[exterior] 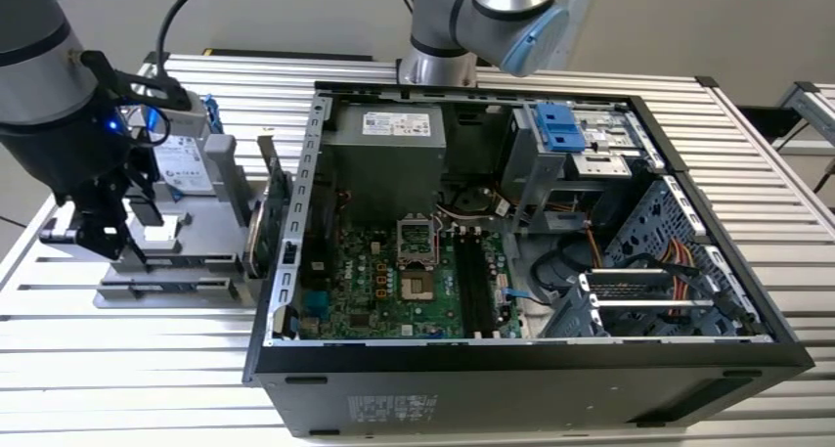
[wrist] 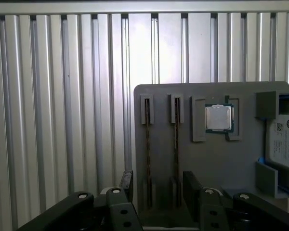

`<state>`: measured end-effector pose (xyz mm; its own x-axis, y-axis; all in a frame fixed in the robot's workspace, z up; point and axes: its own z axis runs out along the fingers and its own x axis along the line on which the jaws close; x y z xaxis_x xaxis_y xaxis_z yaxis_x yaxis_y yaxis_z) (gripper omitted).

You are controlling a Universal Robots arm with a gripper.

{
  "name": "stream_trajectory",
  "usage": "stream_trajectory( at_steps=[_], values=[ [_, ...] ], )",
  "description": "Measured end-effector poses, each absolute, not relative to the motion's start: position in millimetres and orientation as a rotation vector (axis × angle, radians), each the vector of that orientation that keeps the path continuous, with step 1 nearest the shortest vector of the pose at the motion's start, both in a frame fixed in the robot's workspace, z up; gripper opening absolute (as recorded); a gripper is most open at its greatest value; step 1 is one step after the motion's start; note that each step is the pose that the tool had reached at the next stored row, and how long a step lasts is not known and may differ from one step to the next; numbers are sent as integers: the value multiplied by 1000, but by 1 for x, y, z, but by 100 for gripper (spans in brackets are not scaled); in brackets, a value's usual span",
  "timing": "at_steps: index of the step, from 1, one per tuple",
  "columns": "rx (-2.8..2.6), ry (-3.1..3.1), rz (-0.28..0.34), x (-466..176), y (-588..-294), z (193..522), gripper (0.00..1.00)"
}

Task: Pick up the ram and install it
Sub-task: 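Pick up the ram and move it above insertion slot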

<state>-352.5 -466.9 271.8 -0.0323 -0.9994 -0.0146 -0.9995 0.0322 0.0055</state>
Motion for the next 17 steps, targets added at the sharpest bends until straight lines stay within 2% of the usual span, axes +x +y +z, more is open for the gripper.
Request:
stream_trajectory(
  at_steps=[17],
  values=[
    [-2181,2252,22,-352,-467,267,100]
  ],
)
